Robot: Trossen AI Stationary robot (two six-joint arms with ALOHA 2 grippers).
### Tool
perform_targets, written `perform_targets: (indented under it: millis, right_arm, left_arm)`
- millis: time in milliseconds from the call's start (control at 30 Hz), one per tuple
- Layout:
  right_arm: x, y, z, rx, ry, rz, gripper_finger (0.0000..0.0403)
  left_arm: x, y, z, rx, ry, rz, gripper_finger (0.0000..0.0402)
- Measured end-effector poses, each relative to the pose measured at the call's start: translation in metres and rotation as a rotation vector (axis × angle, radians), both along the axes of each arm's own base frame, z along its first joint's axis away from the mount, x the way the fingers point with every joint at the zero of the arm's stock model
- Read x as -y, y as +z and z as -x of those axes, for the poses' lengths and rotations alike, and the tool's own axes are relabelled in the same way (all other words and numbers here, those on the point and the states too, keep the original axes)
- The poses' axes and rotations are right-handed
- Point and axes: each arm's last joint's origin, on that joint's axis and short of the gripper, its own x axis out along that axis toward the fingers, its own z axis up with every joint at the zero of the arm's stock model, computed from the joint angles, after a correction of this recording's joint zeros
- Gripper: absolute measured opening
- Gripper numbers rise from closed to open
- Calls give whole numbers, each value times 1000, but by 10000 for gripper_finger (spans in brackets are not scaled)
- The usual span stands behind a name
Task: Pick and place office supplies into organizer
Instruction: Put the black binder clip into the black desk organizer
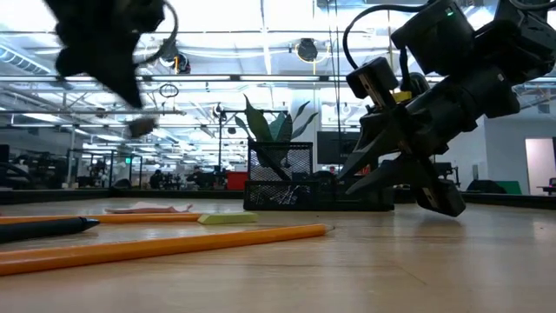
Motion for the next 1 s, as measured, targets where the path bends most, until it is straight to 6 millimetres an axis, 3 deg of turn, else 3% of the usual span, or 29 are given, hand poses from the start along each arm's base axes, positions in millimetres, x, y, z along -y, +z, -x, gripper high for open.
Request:
perform_targets:
  millis: [200,433,633,833,1000]
  right_arm:
    - [0,0,0,7,30,44,75]
    - [1,-1,0,10,71,119,75]
    - [1,0,0,16,89,150,75]
    - [1,0,0,16,90,149,75]
    - [1,-1,0,16,95,154,75]
  left_arm:
    - [-13,34,-7,282,45,109,0]
    - [-23,88,-2,680,62,265,0]
    - [-33,134,3,1038,28,260,0]
    - [-36,150,3,1180,25,218,0]
    - [-43,140,2,1061,19,68,0]
